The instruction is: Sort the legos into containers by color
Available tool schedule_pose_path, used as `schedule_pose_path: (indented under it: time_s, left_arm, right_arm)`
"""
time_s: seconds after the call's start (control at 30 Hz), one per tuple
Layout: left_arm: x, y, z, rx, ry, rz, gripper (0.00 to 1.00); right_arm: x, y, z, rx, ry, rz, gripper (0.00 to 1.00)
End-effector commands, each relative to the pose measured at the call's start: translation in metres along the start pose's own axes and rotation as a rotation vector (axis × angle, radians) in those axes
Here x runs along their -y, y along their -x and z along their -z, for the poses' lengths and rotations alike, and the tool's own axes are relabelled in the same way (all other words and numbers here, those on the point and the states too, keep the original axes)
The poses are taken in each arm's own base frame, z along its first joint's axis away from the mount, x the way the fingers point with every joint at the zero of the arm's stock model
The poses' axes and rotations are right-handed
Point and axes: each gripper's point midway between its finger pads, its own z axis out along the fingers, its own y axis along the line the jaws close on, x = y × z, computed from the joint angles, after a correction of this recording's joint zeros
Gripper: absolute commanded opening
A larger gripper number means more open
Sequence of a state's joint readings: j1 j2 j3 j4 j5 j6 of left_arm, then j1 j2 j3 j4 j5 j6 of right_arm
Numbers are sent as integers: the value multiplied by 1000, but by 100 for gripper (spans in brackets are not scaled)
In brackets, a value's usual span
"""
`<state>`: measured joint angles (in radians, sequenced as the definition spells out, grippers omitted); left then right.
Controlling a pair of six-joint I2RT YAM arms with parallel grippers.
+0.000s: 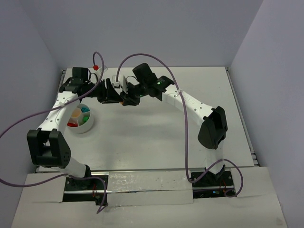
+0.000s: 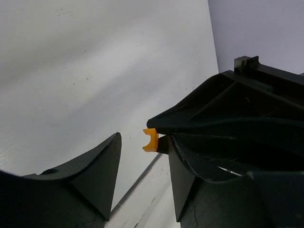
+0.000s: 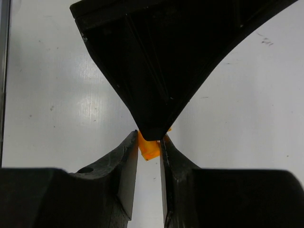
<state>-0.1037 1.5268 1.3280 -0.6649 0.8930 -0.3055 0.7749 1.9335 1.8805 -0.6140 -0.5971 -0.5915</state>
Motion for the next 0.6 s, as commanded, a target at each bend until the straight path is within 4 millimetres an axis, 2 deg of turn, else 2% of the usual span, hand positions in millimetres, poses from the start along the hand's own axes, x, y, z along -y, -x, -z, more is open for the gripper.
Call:
schedule_pose_path:
  time_s: [0.0,0.07,0.3,0.37,0.4,0.43,0.47,0.5,0.57]
  left_arm:
    - [18,16,2,25,-50,-74,51]
    - [19,16,1,22,-56,-78,46]
    - [25,11,3,13,-84,-85,6]
    - [27,10,4,13,-87,-90,0]
    - [28,10,7,17,-85,-96,0]
    - [27,10,7,19,-81,-97,0]
    - [27,11,11,33,-74,-101,0]
    - [25,12,14,39,-65,-100,0]
    - [17,16,20,64,-37,-94,0]
  right_arm:
    - [6,30,5,62,-43,51,0]
    - [6,31,4,61,-46,50,0]
    - [14,27,3,47,-89,41,0]
    - [16,24,3,40,-99,39,1]
    - [16,24,3,38,-105,40,9]
    - [17,23,4,35,-114,35,25]
    - [19,21,5,28,-132,27,56]
    - [22,18,7,22,-146,18,69]
    - [24,15,11,20,-166,9,86]
